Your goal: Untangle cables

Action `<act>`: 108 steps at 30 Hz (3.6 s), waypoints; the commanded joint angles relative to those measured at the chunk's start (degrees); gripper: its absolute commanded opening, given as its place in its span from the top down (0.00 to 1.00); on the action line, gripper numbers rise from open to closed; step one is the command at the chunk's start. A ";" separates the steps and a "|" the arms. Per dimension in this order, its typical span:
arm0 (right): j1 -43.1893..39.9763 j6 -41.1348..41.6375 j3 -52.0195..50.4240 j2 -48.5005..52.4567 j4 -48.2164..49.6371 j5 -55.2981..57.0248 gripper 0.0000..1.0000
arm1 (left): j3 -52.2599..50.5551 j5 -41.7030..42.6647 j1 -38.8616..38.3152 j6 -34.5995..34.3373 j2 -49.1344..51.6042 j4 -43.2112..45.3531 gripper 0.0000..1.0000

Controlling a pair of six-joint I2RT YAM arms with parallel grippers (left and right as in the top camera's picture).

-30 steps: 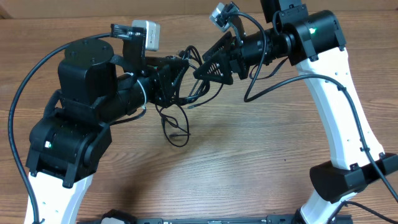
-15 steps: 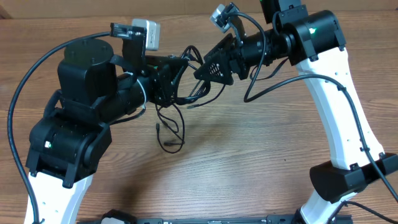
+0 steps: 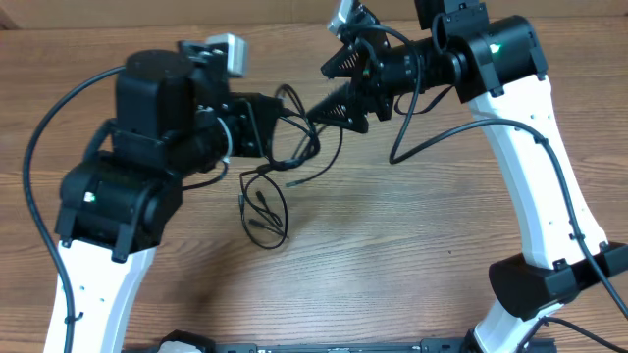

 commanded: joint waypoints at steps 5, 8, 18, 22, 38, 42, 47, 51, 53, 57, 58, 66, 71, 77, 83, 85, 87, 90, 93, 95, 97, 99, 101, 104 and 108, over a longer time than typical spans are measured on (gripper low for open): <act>0.28 -12.22 1.88 -4.11 -6.67 0.59 0.08 | 1.55 10.12 7.04 -12.52 0.13 1.46 0.96; 0.55 -16.26 1.88 -4.11 -9.49 -0.04 0.08 | 1.55 13.99 7.78 -16.72 0.59 3.26 0.96; 3.02 -26.62 1.88 -4.11 -11.23 -0.22 0.08 | 1.55 27.80 7.72 -24.41 3.06 10.23 0.96; 3.39 -26.62 1.86 -4.09 -11.32 -0.22 0.11 | 1.55 28.61 7.72 -29.20 3.50 12.39 0.96; 3.39 -25.03 1.86 -4.09 -10.93 -0.24 0.96 | 1.55 32.30 7.74 -34.36 3.67 21.40 0.96; 3.32 -20.17 1.86 -4.09 -8.96 -0.24 0.96 | 1.55 32.26 7.74 -32.83 3.67 20.98 0.96; 3.32 -11.89 1.86 -4.09 -5.18 -1.86 0.96 | 1.55 31.82 7.78 -28.22 3.72 18.34 0.96; 3.32 -8.83 1.86 -4.11 -4.11 -5.38 0.96 | 1.55 27.45 7.82 -24.09 3.82 12.74 0.96; 3.32 -8.85 1.86 -4.11 -4.17 -7.21 0.96 | 1.55 24.15 7.87 -22.75 3.91 9.68 0.96; 3.32 -8.02 1.88 -4.22 -3.98 -7.80 0.96 | 1.53 20.48 8.28 -22.29 4.22 5.64 0.96; 3.32 -7.30 1.88 -4.28 -3.58 -7.76 0.96 | 1.53 20.22 8.41 -22.29 4.33 5.25 0.96; 0.72 -7.15 1.88 -5.29 -1.81 -7.78 0.96 | 1.53 20.20 8.68 -20.83 4.42 4.76 0.96; -3.91 -3.98 1.88 -7.08 1.70 -7.78 0.96 | 1.53 18.95 8.68 -18.36 4.42 2.27 0.96; -11.65 3.63 1.88 -10.73 8.87 -7.78 0.96 | 1.53 15.23 8.68 -17.57 4.42 -1.60 0.96; -17.29 10.78 1.88 -14.25 10.51 -7.78 0.83 | 1.53 16.24 8.68 -17.62 4.42 -1.49 0.96; -17.38 10.73 1.88 -14.60 8.07 -7.74 0.36 | 1.53 17.57 8.68 -17.62 4.42 -1.38 0.96; -17.31 9.29 1.86 -14.60 5.03 -7.74 0.26 | 1.53 19.91 8.66 -17.62 4.42 -1.09 0.96; -16.20 1.64 1.84 -14.47 -1.07 -7.58 0.21 | 1.53 23.08 8.66 -17.64 4.42 -0.48 0.96; -14.12 -9.42 1.75 -14.47 -8.04 -6.62 0.20 | 1.53 26.25 8.66 -19.02 4.42 0.87 0.96; -12.46 -16.46 1.75 -14.47 -12.15 -5.05 0.19 | 1.53 27.67 8.55 -22.64 4.42 1.53 0.96; -11.06 -20.22 1.75 -14.45 -14.27 -3.52 0.18 | 1.55 28.81 8.50 -25.35 4.42 2.32 0.96; -9.73 -20.37 1.75 -14.21 -14.34 -1.55 0.18 | 1.55 30.49 8.50 -27.50 4.42 3.06 0.96; -8.55 -20.37 1.75 -13.70 -14.34 0.11 0.18 | 1.55 32.13 8.50 -28.50 4.42 3.61 0.96; -6.67 -20.46 1.20 -12.74 -14.36 1.05 0.15 | 1.55 33.83 8.50 -30.10 4.42 3.87 0.96; -3.54 -22.77 -0.83 -11.32 -14.64 1.05 0.15 | 1.55 34.23 8.50 -34.12 4.42 3.91 0.96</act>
